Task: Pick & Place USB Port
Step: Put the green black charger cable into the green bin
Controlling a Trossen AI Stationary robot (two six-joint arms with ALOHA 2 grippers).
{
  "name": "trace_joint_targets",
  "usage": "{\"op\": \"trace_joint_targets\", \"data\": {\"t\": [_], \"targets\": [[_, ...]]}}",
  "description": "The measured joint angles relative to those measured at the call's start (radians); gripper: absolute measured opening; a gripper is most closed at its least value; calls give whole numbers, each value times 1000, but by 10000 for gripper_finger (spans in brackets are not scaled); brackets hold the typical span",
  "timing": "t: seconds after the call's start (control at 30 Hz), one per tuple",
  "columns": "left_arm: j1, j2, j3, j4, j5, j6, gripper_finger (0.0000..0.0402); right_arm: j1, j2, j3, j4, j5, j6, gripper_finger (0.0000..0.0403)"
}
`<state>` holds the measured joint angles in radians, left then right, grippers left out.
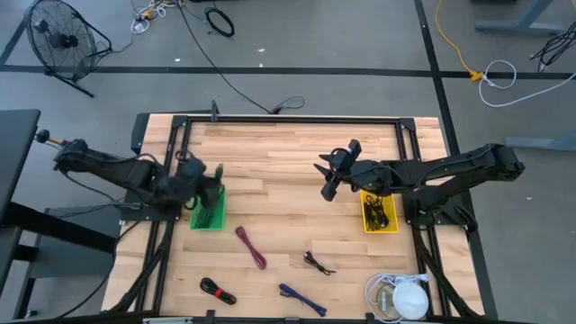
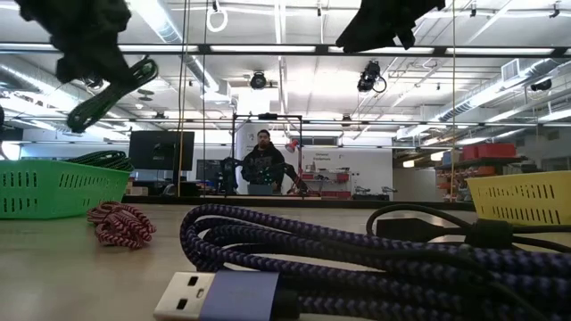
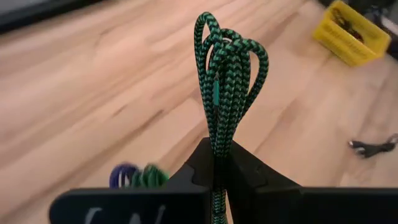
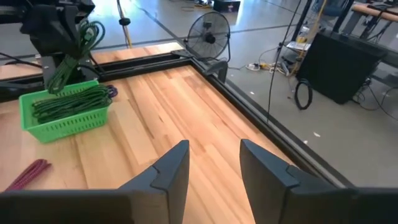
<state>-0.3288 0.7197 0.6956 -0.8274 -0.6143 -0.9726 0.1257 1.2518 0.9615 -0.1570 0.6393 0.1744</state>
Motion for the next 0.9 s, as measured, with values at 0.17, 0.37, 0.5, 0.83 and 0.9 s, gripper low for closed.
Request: {"op": "trace_joint_targets", "data": {"t": [0.17, 0.37, 0.5, 0.83, 0.9], "targets": [[-113, 7, 0, -112, -45, -230, 19, 0, 0, 0, -4, 23, -25, 141], [-193, 75, 0, -253, -53, -454, 19, -2, 0, 0, -4, 37, -37, 141], [-220, 140, 0, -277, -45, -540, 19, -3, 0, 0, -7, 37, -43, 141], [-221, 296, 0, -276, 9, -632, 19, -3, 0, 0, -3, 35, -49, 141], [-221, 319, 0, -275, 8, -653, 19, -3, 0, 0, -4, 34, -52, 141]]}}
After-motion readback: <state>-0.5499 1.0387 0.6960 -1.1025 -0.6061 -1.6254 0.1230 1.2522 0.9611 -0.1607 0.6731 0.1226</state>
